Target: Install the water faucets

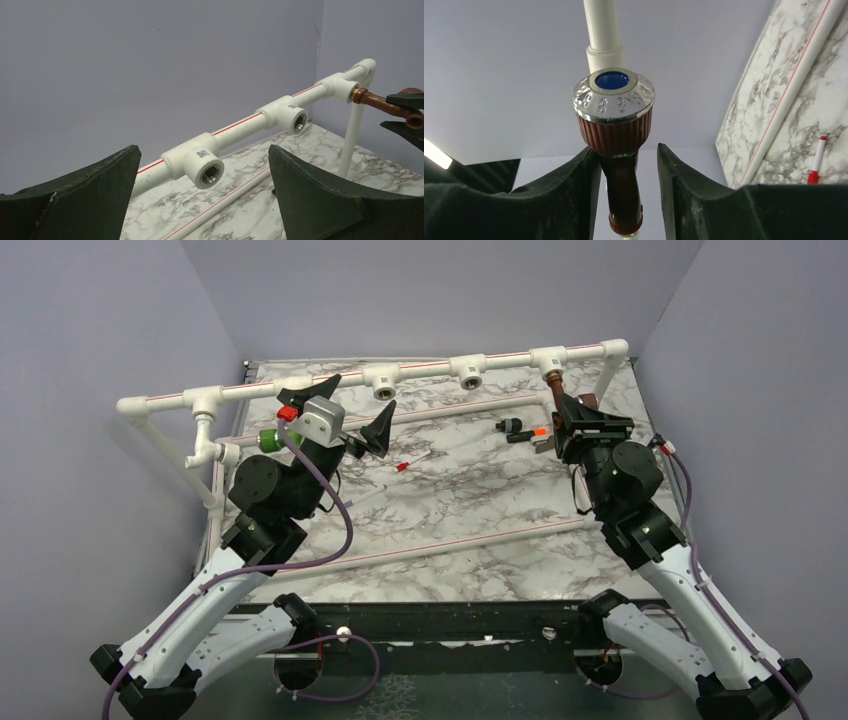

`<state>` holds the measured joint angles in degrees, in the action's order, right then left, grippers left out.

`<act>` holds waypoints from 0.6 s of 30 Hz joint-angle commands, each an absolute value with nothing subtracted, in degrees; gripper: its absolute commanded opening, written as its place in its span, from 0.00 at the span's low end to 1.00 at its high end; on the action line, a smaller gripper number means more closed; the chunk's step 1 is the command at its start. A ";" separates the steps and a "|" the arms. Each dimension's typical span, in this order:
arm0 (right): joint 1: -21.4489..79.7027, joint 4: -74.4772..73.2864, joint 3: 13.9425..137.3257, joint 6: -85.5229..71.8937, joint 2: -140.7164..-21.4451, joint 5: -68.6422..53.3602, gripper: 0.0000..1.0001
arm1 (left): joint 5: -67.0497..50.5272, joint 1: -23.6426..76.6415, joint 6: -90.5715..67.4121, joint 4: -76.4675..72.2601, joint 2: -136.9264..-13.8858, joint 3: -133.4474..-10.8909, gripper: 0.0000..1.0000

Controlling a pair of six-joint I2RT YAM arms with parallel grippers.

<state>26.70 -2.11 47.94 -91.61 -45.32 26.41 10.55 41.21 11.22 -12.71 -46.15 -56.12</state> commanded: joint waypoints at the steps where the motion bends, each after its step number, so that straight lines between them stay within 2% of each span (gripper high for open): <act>1: 27.33 -7.82 50.30 -90.50 -44.30 28.21 0.54 | 11.43 41.00 11.56 -14.24 -46.07 -55.72 0.99; 4: 27.33 -8.68 51.24 -88.42 -44.13 28.21 0.65 | 11.51 41.01 11.68 -14.24 -45.82 -55.72 0.99; 9: 27.34 -10.97 53.05 -81.18 -43.36 27.24 0.77 | 11.51 40.99 11.69 -14.33 -45.87 -55.64 0.99; 15: 27.33 -14.45 54.07 -75.94 -40.39 27.30 0.86 | 11.43 41.04 11.54 -14.33 -45.93 -55.63 0.99; 18: 27.33 -17.48 55.21 -72.67 -39.04 27.51 0.87 | 11.43 41.02 11.52 -14.33 -45.97 -55.63 0.99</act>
